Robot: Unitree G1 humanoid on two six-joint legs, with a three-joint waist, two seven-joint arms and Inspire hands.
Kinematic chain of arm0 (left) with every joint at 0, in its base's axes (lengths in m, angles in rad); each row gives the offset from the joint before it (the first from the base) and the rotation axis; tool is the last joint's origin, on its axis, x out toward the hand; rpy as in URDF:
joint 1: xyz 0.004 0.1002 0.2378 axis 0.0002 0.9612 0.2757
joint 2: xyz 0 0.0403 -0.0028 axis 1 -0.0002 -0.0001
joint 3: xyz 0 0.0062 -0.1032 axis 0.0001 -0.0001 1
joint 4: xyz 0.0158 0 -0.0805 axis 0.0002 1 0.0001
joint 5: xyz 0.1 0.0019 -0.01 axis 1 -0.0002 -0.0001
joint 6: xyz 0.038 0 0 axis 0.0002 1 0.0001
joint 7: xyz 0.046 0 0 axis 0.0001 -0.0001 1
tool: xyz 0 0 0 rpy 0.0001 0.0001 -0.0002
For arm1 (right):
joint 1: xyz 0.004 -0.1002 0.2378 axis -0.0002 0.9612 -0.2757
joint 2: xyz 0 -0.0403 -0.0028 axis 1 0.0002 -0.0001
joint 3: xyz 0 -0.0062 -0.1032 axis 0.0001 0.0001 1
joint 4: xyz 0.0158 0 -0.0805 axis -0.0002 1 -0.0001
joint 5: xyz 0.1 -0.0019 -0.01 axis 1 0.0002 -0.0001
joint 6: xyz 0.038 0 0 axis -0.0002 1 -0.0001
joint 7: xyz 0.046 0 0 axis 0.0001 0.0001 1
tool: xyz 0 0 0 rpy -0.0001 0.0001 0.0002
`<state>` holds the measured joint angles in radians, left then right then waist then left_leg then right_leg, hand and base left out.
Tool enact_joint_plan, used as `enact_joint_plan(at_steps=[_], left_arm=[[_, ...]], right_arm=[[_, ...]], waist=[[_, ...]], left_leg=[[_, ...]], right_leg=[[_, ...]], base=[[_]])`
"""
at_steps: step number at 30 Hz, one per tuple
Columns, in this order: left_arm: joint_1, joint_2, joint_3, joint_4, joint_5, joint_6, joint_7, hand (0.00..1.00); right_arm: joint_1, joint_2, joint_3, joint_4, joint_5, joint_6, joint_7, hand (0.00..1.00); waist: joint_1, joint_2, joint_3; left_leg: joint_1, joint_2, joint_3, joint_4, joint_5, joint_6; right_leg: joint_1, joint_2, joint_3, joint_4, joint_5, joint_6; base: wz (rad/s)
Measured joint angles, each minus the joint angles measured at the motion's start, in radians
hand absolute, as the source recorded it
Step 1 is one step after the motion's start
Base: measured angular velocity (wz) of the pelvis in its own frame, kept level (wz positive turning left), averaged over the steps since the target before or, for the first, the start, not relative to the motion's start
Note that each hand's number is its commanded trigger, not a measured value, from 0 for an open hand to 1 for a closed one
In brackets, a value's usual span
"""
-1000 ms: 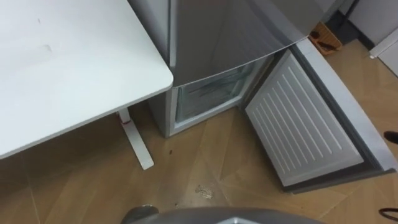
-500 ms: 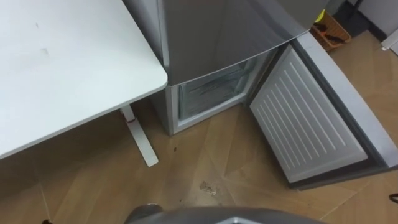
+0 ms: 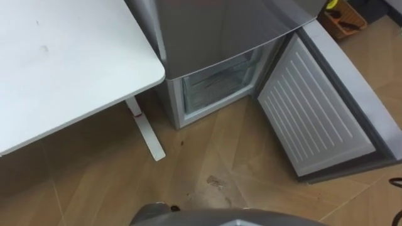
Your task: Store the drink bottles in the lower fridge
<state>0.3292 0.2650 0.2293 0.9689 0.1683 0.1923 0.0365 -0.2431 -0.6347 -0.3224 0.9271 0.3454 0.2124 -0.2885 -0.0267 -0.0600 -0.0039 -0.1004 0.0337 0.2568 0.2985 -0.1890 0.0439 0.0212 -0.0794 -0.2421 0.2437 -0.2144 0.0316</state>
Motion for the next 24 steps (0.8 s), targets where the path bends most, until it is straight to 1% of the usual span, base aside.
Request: enact_joint_plan(at_steps=[3, 4, 6, 7, 8, 10, 11, 12, 14, 17, 19, 21, 22, 23, 24], left_arm=[[0.000, -0.002, 0.001, 0.021, 0.000, 0.003, -0.009, 0.00], [0.000, -0.002, 0.001, 0.024, 0.001, 0.004, -0.009, 0.00], [-0.004, -0.001, 0.001, 0.024, 0.001, 0.002, -0.008, 0.00], [-0.008, -0.001, 0.000, 0.024, 0.001, -0.002, -0.011, 0.00], [-0.014, -0.001, 0.000, 0.024, 0.002, -0.002, -0.017, 0.00], [-0.023, 0.000, 0.000, 0.024, 0.002, -0.001, -0.022, 0.00], [-0.024, 0.000, 0.000, 0.022, 0.002, -0.001, -0.024, 0.00], [-0.025, 0.000, 0.000, 0.022, 0.002, -0.001, -0.024, 0.00], [-0.031, 0.003, 0.000, 0.021, 0.002, -0.002, -0.024, 0.00], [-0.029, 0.013, 0.001, 0.019, 0.002, -0.003, -0.024, 0.00], [-0.029, 0.014, 0.001, 0.019, 0.002, -0.003, -0.024, 0.00], [-0.030, 0.015, 0.001, 0.019, 0.002, -0.004, -0.024, 0.00], [-0.033, 0.017, 0.000, 0.019, 0.000, -0.005, -0.025, 0.00], [-0.040, 0.020, -0.002, 0.020, 0.000, -0.006, -0.026, 0.00], [-0.045, 0.021, -0.003, 0.020, 0.000, -0.006, -0.027, 0.00]], right_arm=[[0.000, 0.000, 0.000, 0.014, 0.013, 0.000, 0.017, 0.00], [0.000, 0.000, 0.001, 0.018, 0.012, 0.000, 0.026, 0.00], [-0.003, 0.000, 0.008, 0.046, 0.012, -0.005, 0.047, 0.00], [-0.004, 0.000, 0.008, 0.070, 0.013, -0.005, 0.057, 0.00], [-0.009, -0.001, 0.007, 0.096, 0.018, -0.005, 0.061, 0.00], [-0.009, -0.003, 0.007, 0.126, 0.029, -0.005, 0.061, 0.00], [-0.009, -0.004, 0.007, 0.131, 0.034, -0.005, 0.061, 0.00], [-0.009, -0.005, 0.007, 0.131, 0.037, -0.005, 0.061, 0.00], [-0.010, -0.017, 0.007, 0.152, 0.051, -0.009, 0.061, 0.00], [-0.010, -0.020, 0.005, 0.198, 0.085, -0.012, 0.059, 0.00], [-0.010, -0.020, 0.004, 0.208, 0.099, -0.012, 0.059, 0.00], [-0.010, -0.020, 0.004, 0.210, 0.128, -0.013, 0.061, 0.00], [-0.010, -0.020, 0.004, 0.213, 0.149, -0.015, 0.063, 0.00], [-0.010, -0.020, 0.006, 0.217, 0.168, -0.015, 0.069, 0.00], [-0.010, -0.020, 0.008, 0.220, 0.178, -0.015, 0.075, 0.00]], waist=[[0.004, -0.005, 0.0031], [0.004, -0.006, 0.0038], [0.000, -0.009, 0.0048], [-0.004, -0.011, 0.0057], [-0.008, -0.012, 0.0072], [-0.008, -0.009, 0.0063], [-0.009, -0.002, 0.0062], [-0.014, 0.000, 0.0058], [-0.025, 0.014, 0.0036], [-0.023, 0.024, 0.0004], [-0.024, 0.031, -0.0008], [-0.025, 0.037, 0.0012], [-0.025, 0.041, 0.0027], [-0.022, 0.046, 0.0062], [-0.020, 0.048, 0.0068]], left_leg=[[0.012, 0.000, -0.001, -0.011, 0.003, -0.005], [0.012, 0.000, -0.007, -0.010, 0.004, -0.006], [0.008, -0.001, -0.021, -0.007, 0.005, -0.009], [0.004, -0.002, -0.026, -0.007, 0.006, -0.010], [-0.003, -0.005, -0.036, -0.005, 0.009, -0.010], [-0.013, -0.006, -0.043, -0.006, 0.013, -0.011], [-0.021, -0.007, -0.049, -0.004, 0.017, -0.012], [-0.027, -0.008, -0.053, -0.004, 0.020, -0.012], [-0.037, -0.014, -0.065, -0.007, 0.029, -0.011], [-0.038, -0.015, -0.073, -0.007, 0.029, -0.012], [-0.044, -0.014, -0.074, -0.006, 0.030, -0.013], [-0.047, -0.015, -0.074, -0.005, 0.030, -0.014], [-0.052, -0.014, -0.077, -0.002, 0.030, -0.014], [-0.057, -0.014, -0.079, 0.005, 0.030, -0.014], [-0.060, -0.013, -0.079, 0.006, 0.029, -0.015]], right_leg=[[0.000, 0.001, 0.008, 0.011, -0.004, -0.009], [0.001, 0.003, 0.013, 0.012, -0.005, -0.011], [0.001, 0.005, 0.010, 0.012, -0.006, -0.016], [-0.001, 0.004, 0.002, 0.011, -0.008, -0.020], [-0.005, -0.003, -0.008, 0.011, -0.013, -0.023], [-0.016, -0.005, -0.009, 0.015, -0.017, -0.023], [-0.023, -0.005, -0.016, 0.016, -0.017, -0.024], [-0.026, -0.006, -0.022, 0.016, -0.017, -0.025], [-0.034, -0.009, -0.035, 0.017, -0.017, -0.025], [-0.031, -0.008, -0.037, 0.017, -0.021, -0.027], [-0.034, -0.007, -0.038, 0.018, -0.022, -0.028], [-0.035, -0.006, -0.038, 0.019, -0.024, -0.029], [-0.036, -0.006, -0.040, 0.018, -0.025, -0.030], [-0.040, -0.006, -0.041, 0.015, -0.027, -0.030], [-0.042, -0.006, -0.041, 0.015, -0.027, -0.031]], base=[[-0.13], [-0.03], [0.04], [0.18], [0.22], [0.12], [0.08], [0.16], [0.18], [0.08], [0.04], [0.04], [0.07], [0.07], [0.00]])
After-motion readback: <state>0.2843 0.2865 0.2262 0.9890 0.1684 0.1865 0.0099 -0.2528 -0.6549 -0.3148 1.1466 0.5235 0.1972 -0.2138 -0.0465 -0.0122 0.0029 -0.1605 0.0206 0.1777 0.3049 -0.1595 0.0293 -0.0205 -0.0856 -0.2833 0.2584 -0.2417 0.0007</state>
